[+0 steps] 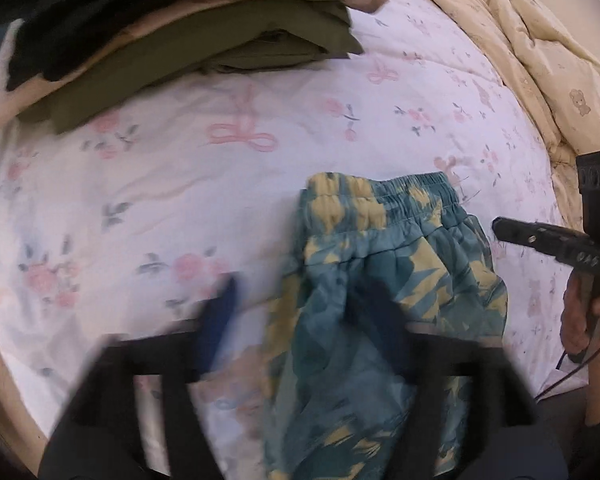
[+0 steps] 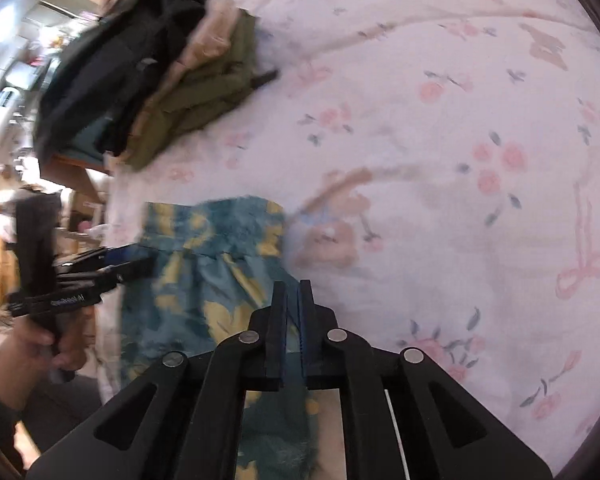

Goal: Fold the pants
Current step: 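Grasp the waistband with both grippers and lift it off the bed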

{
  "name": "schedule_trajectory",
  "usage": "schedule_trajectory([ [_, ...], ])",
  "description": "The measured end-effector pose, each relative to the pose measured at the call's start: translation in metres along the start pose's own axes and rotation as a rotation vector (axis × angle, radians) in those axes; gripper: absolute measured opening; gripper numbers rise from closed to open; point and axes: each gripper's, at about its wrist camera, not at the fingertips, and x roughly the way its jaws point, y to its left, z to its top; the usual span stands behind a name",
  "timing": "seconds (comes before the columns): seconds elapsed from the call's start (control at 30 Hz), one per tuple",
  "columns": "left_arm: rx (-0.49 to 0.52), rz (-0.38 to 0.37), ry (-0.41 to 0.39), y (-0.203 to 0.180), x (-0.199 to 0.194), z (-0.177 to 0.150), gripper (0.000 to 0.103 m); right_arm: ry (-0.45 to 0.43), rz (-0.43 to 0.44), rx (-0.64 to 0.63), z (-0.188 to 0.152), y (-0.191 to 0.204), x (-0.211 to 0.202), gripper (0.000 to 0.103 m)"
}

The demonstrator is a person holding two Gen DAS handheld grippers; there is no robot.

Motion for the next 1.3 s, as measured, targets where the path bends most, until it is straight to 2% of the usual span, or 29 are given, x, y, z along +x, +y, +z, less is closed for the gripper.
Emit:
schedule_trajectory([
  [0.03,-0.01,-0.029,-0.012,0.004,-0.004,0.001,0.076,-0.003,0.025,0.007,0.003,-0.001,0.0,0.035],
  [0.07,-0.031,-0.056,-0.02,0.008,-0.005,0.003,0.076,-0.006,0.045,0.016,0.006,-0.001,0.0,0.066],
  [0.1,-0.057,-0.085,-0.014,0.013,-0.003,0.005,0.076,-0.015,0.065,0.024,0.01,-0.002,0.001,0.075],
  [0.13,-0.085,-0.114,0.003,0.016,0.003,0.008,0.076,-0.023,0.079,0.026,0.013,-0.002,0.004,0.075],
  [0.2,-0.106,-0.134,0.054,0.019,0.02,0.012,0.076,-0.015,0.099,0.031,0.019,-0.001,0.013,0.075],
  [0.27,-0.097,-0.106,0.097,0.016,0.033,0.013,0.076,0.009,0.119,0.063,0.021,-0.003,0.028,0.073],
  [0.37,-0.01,-0.073,0.097,0.001,0.04,0.017,0.076,0.045,0.162,0.099,0.023,-0.006,0.051,0.066],
  [0.47,0.012,-0.075,0.109,-0.004,0.044,0.02,0.073,0.087,0.163,0.097,0.022,-0.005,0.068,0.064],
  [0.5,0.023,-0.076,0.11,-0.005,0.045,0.021,0.063,0.084,0.161,0.093,0.023,-0.003,0.07,0.064],
  [0.53,0.034,-0.095,0.116,-0.006,0.045,0.021,0.044,0.082,0.168,0.09,0.023,-0.003,0.069,0.059],
  [0.57,0.047,-0.115,0.125,-0.009,0.046,0.021,0.035,0.081,0.181,0.084,0.023,-0.001,0.069,0.043],
  [0.63,0.078,-0.104,0.135,-0.014,0.047,0.02,0.018,0.076,0.163,0.063,0.024,0.004,0.067,0.037],
  [0.7,0.096,-0.09,0.132,-0.018,0.045,0.02,0.014,0.072,0.135,0.023,0.024,0.01,0.064,0.029],
  [0.77,0.089,-0.085,0.116,-0.017,0.041,0.024,0.012,0.064,0.121,-0.001,0.027,0.014,0.061,0.025],
  [0.83,0.093,-0.103,0.102,-0.018,0.036,0.029,0.011,0.049,0.104,-0.031,0.03,0.019,0.055,0.023],
  [1.0,0.126,-0.088,0.043,-0.023,0.022,0.046,0.011,0.011,0.056,-0.085,0.046,0.033,0.041,0.022],
  [1.13,0.206,-0.04,-0.051,-0.033,0.008,0.073,0.011,-0.029,-0.028,-0.15,0.076,0.043,0.029,0.022],
  [1.3,0.235,-0.006,-0.16,-0.044,-0.015,0.114,0.011,-0.121,-0.105,-0.251,0.121,0.067,-0.002,0.022],
])
